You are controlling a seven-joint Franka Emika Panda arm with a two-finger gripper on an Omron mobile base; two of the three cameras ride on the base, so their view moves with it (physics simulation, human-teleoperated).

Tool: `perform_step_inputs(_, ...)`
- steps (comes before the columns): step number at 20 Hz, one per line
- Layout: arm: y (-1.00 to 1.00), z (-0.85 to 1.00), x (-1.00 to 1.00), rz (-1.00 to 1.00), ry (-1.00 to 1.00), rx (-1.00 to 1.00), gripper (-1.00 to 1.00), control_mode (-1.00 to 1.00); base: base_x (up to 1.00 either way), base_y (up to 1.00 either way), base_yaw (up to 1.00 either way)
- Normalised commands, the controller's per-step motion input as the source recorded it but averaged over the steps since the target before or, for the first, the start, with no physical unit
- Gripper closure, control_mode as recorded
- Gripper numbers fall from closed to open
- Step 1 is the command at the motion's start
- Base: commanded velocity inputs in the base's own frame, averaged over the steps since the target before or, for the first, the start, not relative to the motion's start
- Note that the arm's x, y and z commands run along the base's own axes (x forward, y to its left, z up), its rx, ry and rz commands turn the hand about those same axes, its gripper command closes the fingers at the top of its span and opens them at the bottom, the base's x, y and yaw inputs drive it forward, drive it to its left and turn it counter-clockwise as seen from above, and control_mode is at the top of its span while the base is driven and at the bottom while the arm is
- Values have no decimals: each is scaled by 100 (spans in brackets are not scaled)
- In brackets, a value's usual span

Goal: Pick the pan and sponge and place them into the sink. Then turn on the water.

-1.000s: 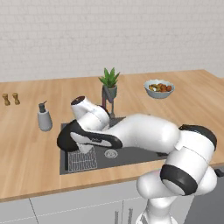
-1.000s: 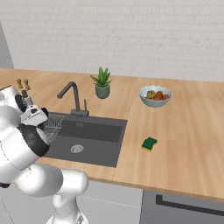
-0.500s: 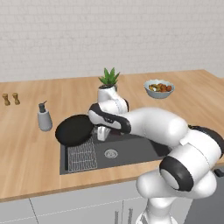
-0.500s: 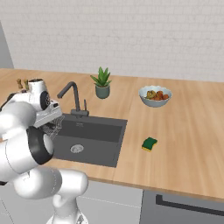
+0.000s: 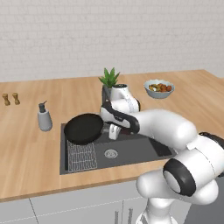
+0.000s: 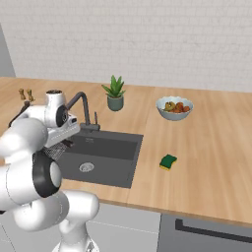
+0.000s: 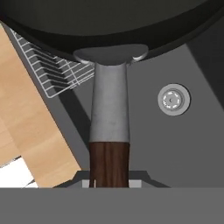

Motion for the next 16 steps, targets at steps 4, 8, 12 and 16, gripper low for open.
perform_step_inputs(4, -88, 0, 11, 6, 1, 2, 100, -100, 0, 0, 0)
perform_step_inputs(8, -84, -11, 0, 22, 3, 0, 100, -100, 0, 0, 0)
perform_step_inputs(12, -56, -8, 7, 28, 7, 0, 100, -100, 0, 0, 0)
perform_step_inputs(16, -58, -7, 15, 17, 10, 0, 100, -100, 0, 0, 0)
